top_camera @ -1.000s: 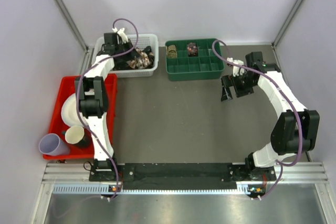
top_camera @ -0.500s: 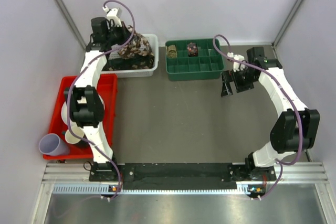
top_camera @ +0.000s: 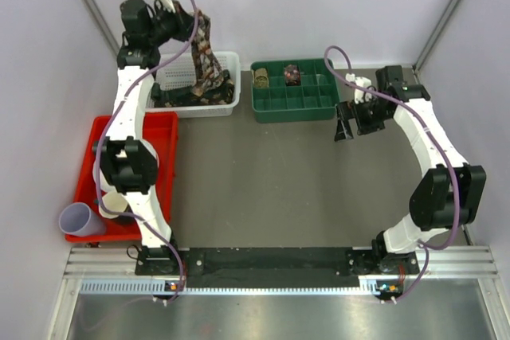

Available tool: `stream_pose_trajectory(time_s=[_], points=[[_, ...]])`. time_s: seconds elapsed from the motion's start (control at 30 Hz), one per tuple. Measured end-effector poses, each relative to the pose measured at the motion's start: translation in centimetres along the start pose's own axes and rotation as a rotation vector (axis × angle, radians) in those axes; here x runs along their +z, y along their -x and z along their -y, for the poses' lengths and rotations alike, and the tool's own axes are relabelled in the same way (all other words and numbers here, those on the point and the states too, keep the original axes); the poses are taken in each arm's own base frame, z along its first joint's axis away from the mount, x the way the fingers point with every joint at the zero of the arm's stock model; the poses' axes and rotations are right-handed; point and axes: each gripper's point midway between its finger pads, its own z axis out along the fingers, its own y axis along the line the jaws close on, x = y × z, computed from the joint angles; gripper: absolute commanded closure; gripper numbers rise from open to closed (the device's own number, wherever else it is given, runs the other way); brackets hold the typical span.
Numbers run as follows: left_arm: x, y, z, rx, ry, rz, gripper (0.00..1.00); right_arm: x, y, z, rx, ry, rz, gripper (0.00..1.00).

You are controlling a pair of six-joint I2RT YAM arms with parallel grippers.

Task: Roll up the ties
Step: Pick up the tie from the bin, then place the tie at the center of the board.

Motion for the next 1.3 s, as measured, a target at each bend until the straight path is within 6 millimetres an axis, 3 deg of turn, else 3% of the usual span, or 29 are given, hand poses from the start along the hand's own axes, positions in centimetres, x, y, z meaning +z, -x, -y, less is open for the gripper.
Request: stream_pose_trajectory(time_s=[0.13, 0.27, 0.37, 0.53, 0.67, 0.73, 0.83, 0.9, 0.97, 1.03, 1.13, 1.23, 1.3], points=[[-0.6, 5.1, 2.7, 0.051, -0.062, 0.095, 1.00, -0.5, 0.8, -0.1, -0.010, -0.002, 0.023, 0.01], [-0.5, 7.7, 6.7, 0.088, -0.143, 0.142, 1.00, -1.0, 1.5, -0.1, -0.018, -0.007, 0.039, 0.01], [0.1, 8.1, 11.4, 0.102, -0.236, 0.151, 1.00, -1.2, 1.8, -0.2, -0.022, -0.010, 0.048, 0.01], [0.2, 7.5, 21.5, 0.089, -0.438, 0.127, 1.00, -1.5, 1.8, 0.2, -0.009, -0.009, 0.053, 0.01], [-1.7, 6.9, 28.5, 0.065, -0.601, 0.090, 1.00, -2.5, 1.6, 1.4, 0.052, 0.001, 0.078, 0.01], [-3.0, 5.8, 30.1, 0.050, -0.660, 0.052, 0.93, -3.4, 1.4, 2.5, 0.103, 0.000, 0.098, 0.01], [-5.1, 1.5, 30.7, 0.041, -0.739, -0.061, 0.79, -4.6, 0.9, 4.0, 0.158, -0.006, 0.126, 0.01], [-5.8, -3.2, 30.0, 0.038, -0.764, -0.175, 0.73, -5.3, 0.4, 4.4, 0.163, -0.011, 0.129, 0.01], [-6.0, -8.7, 28.8, 0.052, -0.773, -0.296, 0.66, -5.4, -0.2, 4.0, 0.144, 0.007, 0.122, 0.01], [-6.9, -15.6, 27.1, 0.041, -0.772, -0.461, 0.64, -5.4, -1.2, 3.0, 0.124, 0.038, 0.102, 0.01], [-9.4, -24.4, 24.2, -0.021, -0.754, -0.693, 0.52, -4.8, -2.8, 2.1, 0.109, 0.078, 0.052, 0.01], [-11.6, -28.9, 20.2, -0.083, -0.683, -0.825, 0.36, -4.0, -4.0, 1.5, 0.098, 0.101, 0.011, 0.01], [-12.5, -29.7, 17.3, -0.088, -0.631, -0.844, 0.33, -3.4, -4.6, 0.7, 0.070, 0.118, -0.019, 0.01]])
